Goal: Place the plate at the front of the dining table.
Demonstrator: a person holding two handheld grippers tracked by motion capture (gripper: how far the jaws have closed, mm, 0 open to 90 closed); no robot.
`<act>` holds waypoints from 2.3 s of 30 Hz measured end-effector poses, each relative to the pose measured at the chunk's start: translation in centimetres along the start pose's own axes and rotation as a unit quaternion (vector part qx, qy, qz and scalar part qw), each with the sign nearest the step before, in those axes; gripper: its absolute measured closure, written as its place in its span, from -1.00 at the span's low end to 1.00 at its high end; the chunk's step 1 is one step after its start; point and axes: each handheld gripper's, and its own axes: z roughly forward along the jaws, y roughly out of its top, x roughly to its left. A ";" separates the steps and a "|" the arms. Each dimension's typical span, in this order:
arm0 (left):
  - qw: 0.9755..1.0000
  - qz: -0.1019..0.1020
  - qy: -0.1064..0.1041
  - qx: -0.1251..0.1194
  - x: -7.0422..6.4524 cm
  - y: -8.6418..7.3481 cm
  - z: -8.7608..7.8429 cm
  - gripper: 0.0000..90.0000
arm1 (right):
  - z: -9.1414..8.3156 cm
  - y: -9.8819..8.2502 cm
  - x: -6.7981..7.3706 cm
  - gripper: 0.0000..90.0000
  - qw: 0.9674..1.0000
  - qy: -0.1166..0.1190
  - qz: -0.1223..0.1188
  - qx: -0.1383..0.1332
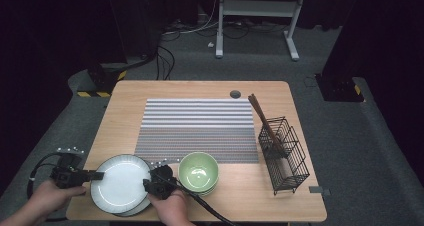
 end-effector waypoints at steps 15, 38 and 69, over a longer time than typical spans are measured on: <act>1.000 0.016 -0.007 -0.008 0.0 -0.1 0.0 0.73 | 0.1 -0.2 0.1 0.57 1.000 -0.005 0.000 -0.021; 0.998 0.023 -0.021 -0.047 0.1 -0.3 0.5 0.74 | -1.3 -0.4 1.0 0.65 0.996 -0.044 -0.037 -0.072; 0.993 0.056 -0.030 -0.100 -2.0 0.9 -1.0 0.81 | -6.1 0.7 2.4 0.84 0.984 -0.062 -0.064 -0.154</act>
